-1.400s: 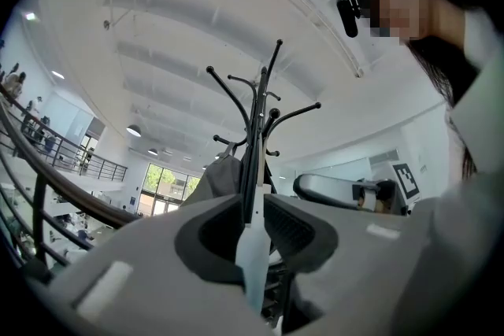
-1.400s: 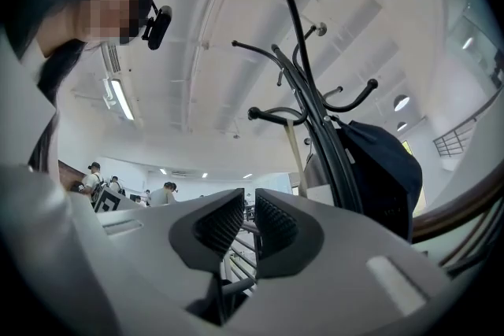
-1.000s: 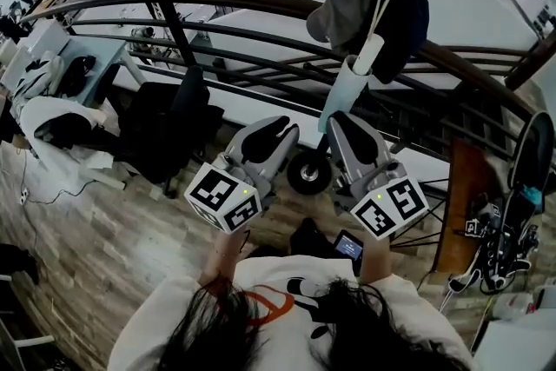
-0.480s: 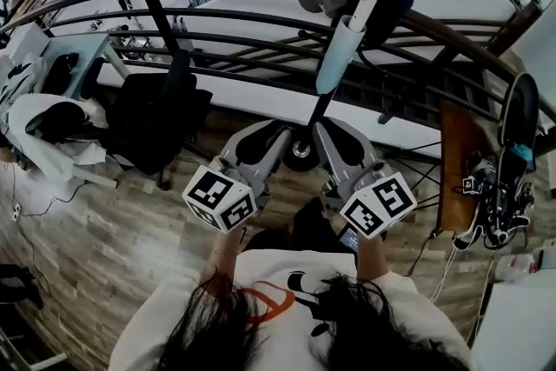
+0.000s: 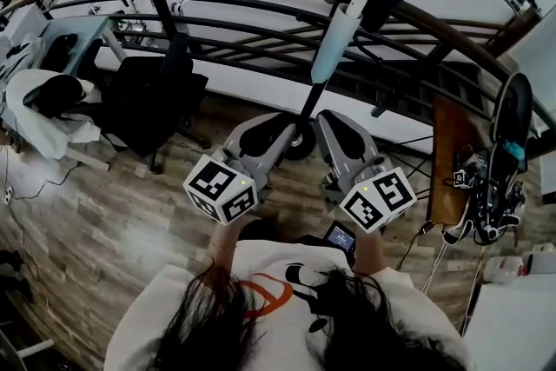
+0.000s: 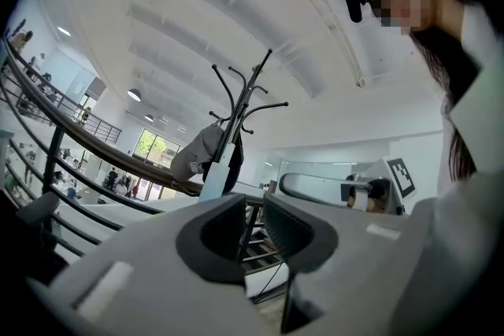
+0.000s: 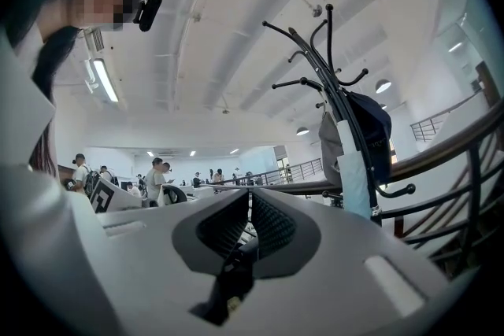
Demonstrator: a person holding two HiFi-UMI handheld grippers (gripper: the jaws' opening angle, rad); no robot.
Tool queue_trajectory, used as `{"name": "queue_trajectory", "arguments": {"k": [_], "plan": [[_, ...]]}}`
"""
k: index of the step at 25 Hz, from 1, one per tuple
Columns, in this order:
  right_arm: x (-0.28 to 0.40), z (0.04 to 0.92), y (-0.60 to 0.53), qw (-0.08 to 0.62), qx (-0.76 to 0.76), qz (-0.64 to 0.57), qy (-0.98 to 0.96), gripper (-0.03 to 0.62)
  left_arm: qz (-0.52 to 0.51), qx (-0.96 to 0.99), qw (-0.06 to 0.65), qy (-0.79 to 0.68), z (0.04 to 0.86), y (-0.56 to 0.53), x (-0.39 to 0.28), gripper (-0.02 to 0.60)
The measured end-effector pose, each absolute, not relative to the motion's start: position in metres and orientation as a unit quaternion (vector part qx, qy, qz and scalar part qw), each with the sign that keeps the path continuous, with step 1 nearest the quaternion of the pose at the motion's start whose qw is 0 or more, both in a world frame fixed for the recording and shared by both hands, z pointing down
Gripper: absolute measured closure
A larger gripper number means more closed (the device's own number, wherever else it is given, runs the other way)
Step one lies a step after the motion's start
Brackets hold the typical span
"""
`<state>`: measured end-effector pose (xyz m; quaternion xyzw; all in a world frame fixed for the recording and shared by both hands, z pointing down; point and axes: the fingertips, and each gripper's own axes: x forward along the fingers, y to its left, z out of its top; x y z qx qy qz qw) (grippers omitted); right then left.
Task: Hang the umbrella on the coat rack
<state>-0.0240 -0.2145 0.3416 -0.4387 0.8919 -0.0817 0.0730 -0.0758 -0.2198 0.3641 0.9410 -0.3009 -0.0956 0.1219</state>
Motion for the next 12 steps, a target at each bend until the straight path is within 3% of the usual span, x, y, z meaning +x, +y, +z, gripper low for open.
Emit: {"name": "queue_trajectory", "arguments": {"k": [12], "plan": [[0.029,0.354,-0.158,0.061,-0.412,-0.095,0.904,0.579,-0.082,0.926,0.127,-0.345,0.370,-0.164,-0.021,0.521]]}}
